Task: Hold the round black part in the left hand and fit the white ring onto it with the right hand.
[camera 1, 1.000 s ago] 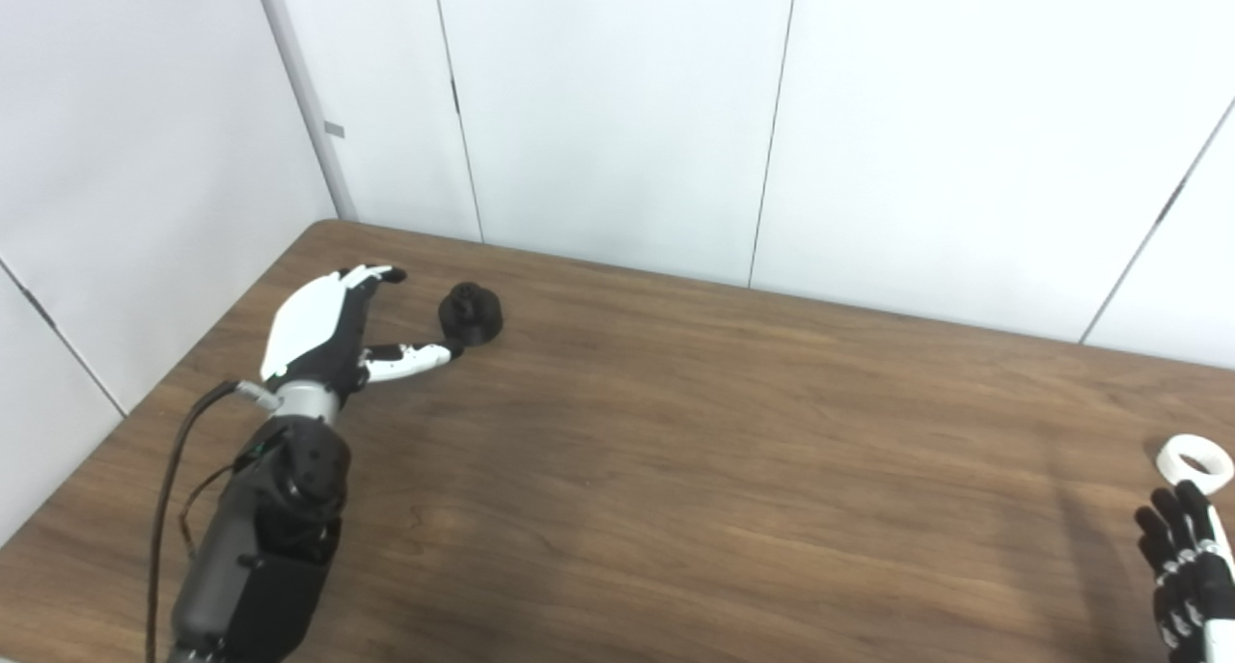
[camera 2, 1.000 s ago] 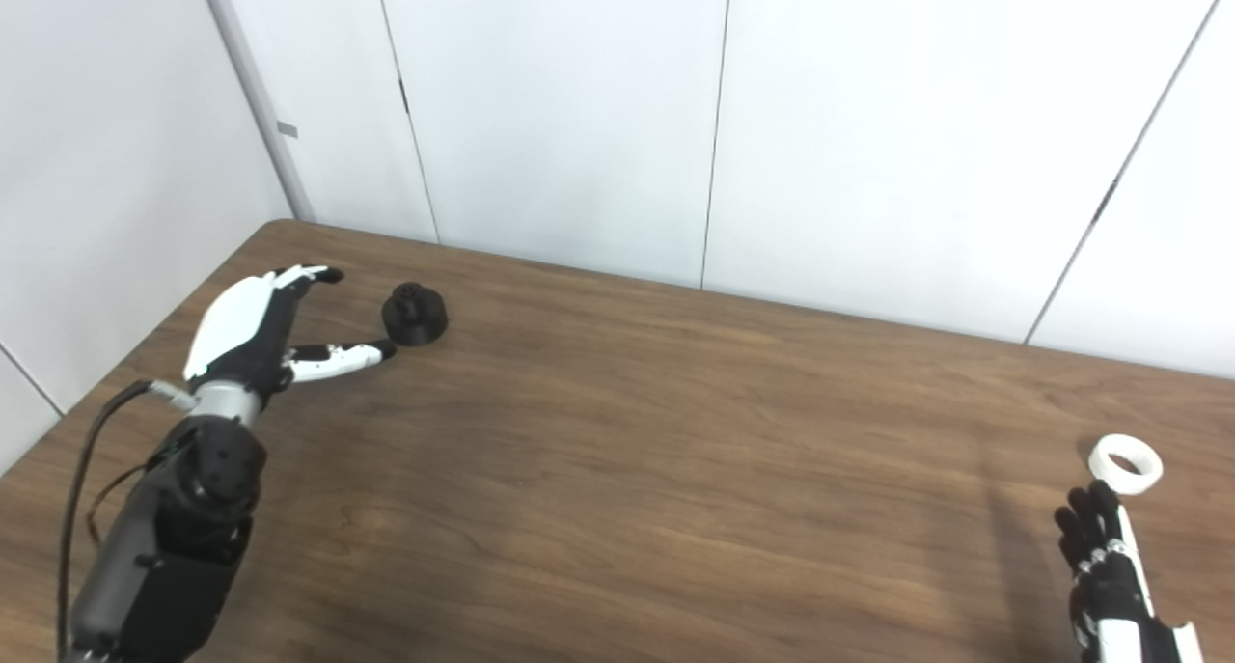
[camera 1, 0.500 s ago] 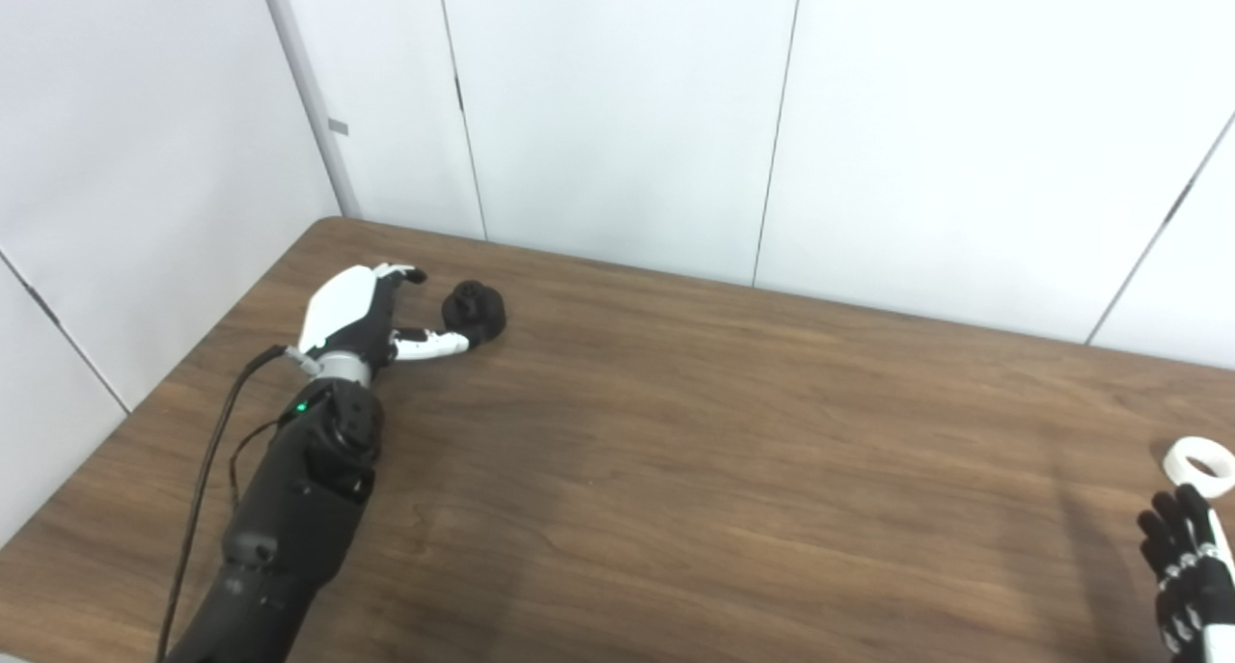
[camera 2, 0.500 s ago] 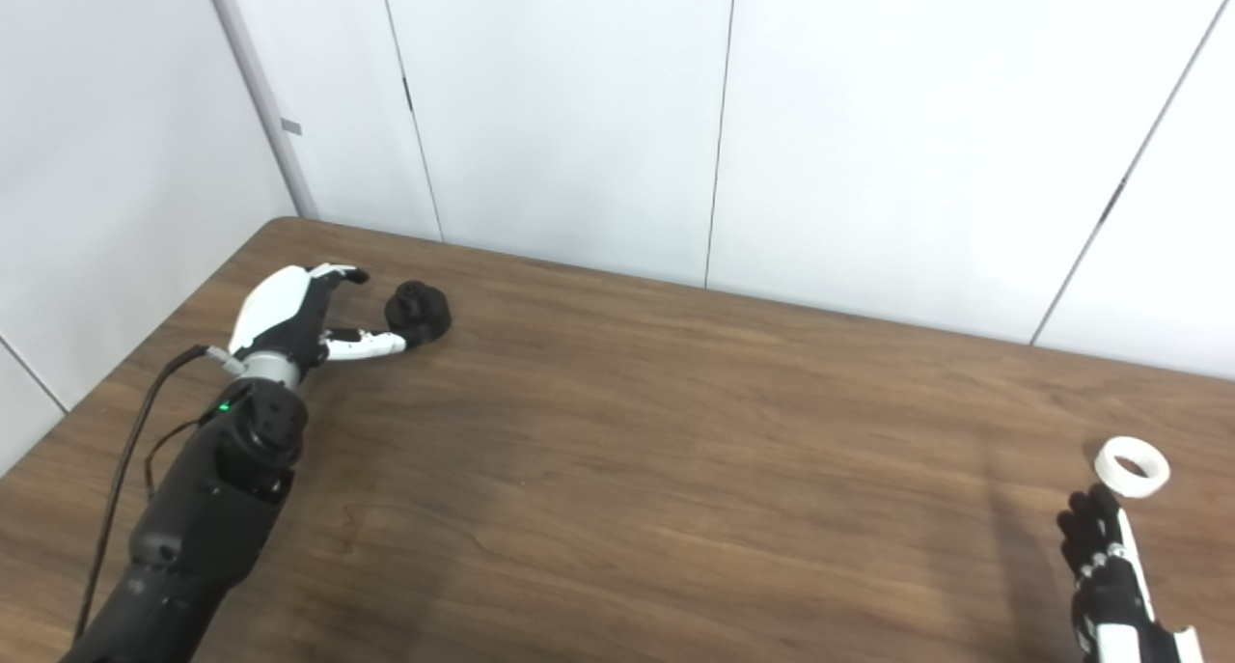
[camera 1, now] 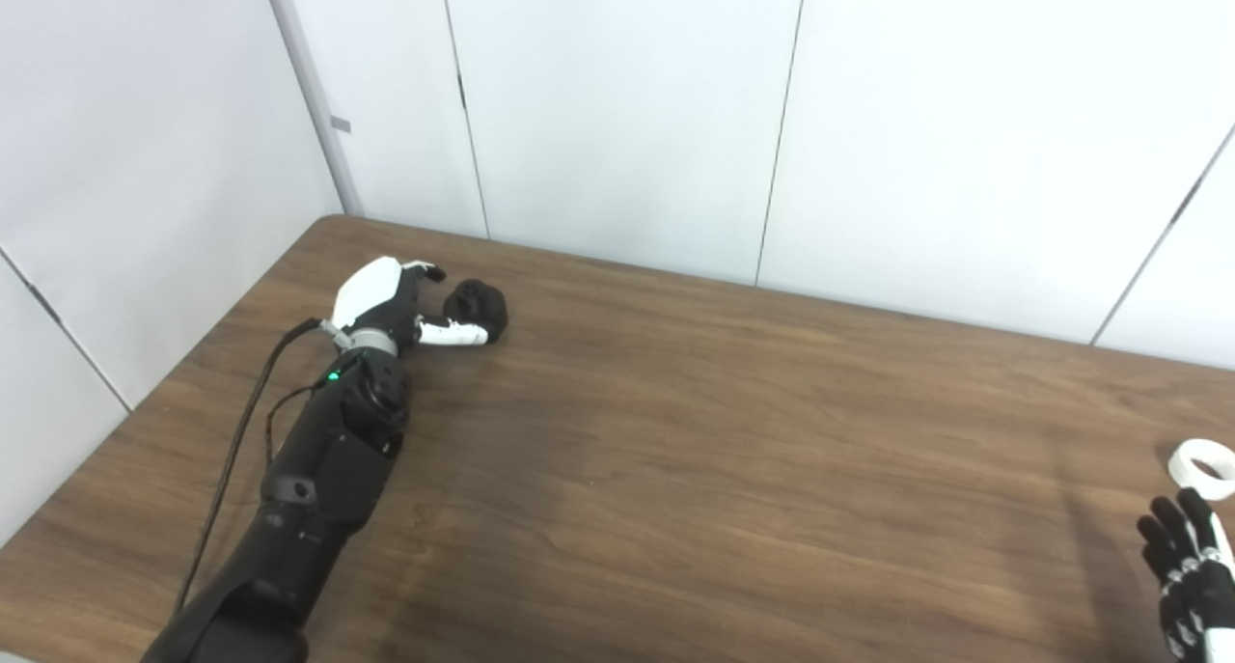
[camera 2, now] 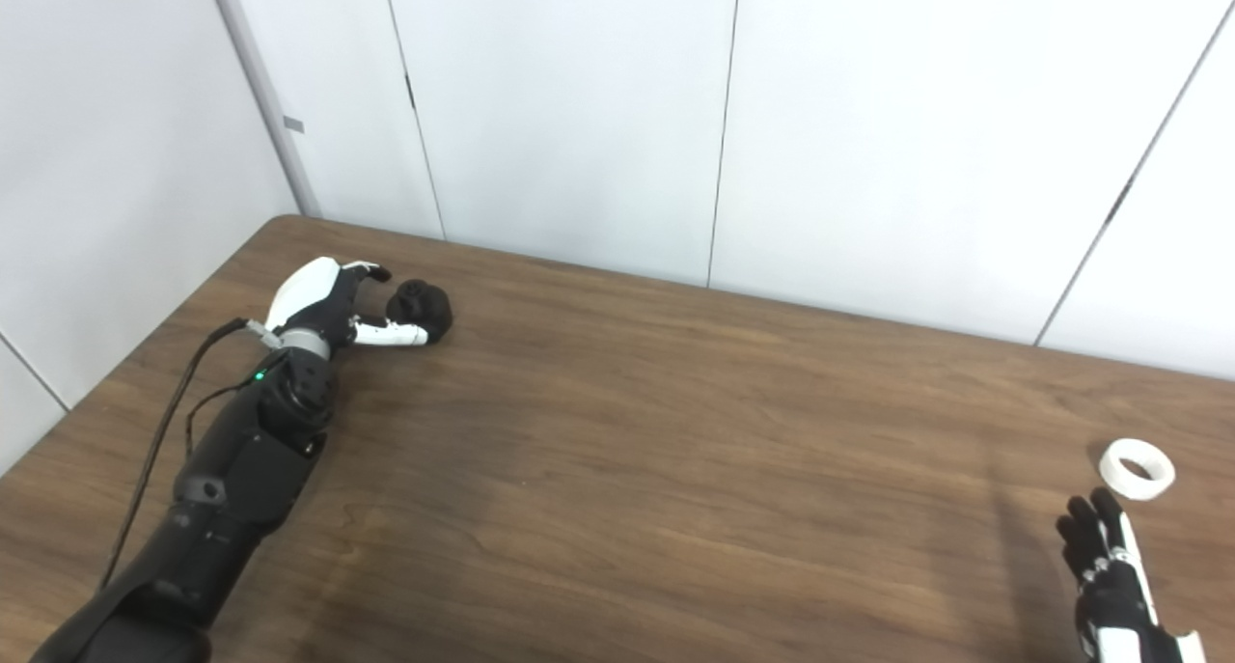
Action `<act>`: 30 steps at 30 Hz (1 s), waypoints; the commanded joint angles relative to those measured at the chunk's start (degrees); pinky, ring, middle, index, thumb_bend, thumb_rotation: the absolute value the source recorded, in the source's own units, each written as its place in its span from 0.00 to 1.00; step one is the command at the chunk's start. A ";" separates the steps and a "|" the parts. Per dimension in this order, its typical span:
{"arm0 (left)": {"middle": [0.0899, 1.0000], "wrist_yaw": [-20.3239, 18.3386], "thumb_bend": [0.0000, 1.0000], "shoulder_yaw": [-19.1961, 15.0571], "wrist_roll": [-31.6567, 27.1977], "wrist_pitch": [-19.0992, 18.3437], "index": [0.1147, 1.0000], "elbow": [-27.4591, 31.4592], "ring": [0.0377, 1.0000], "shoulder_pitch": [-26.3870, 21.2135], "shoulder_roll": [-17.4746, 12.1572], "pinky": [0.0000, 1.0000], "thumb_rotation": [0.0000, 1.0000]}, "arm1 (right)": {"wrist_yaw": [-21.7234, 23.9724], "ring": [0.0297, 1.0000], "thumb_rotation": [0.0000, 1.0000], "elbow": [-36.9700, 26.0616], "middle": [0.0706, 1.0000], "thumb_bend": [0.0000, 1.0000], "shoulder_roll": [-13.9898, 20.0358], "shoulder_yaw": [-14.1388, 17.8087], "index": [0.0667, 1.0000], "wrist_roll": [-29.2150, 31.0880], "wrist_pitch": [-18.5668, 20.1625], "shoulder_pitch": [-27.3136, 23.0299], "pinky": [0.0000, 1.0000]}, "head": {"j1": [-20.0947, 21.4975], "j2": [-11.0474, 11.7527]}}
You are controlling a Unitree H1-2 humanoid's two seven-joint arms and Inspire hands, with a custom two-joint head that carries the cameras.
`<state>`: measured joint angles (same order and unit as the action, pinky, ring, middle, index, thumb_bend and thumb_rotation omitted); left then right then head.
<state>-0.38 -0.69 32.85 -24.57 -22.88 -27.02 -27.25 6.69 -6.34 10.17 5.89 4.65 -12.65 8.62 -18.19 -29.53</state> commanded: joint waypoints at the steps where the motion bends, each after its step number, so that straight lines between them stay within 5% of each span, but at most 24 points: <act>1: 0.94 1.28 0.99 0.50 0.30 0.83 0.82 0.22 1.00 -3.28 -2.48 1.00 0.35 | -0.42 0.95 1.00 3.66 0.96 0.52 -1.93 -0.96 0.98 0.13 0.00 3.94 0.98 | -0.01 -0.05; 30: 0.91 1.63 0.87 4.96 1.14 -1.88 0.72 -0.70 0.98 -4.91 -4.09 1.00 0.30 | -0.53 0.95 1.00 2.94 0.96 0.53 -1.96 -0.78 0.98 0.06 0.30 4.37 0.98 | 0.00 -0.44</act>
<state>-0.28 4.32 32.71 -26.29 -25.26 -29.60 -29.12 6.62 -6.75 10.16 5.89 4.17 -12.48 8.96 -18.11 -29.88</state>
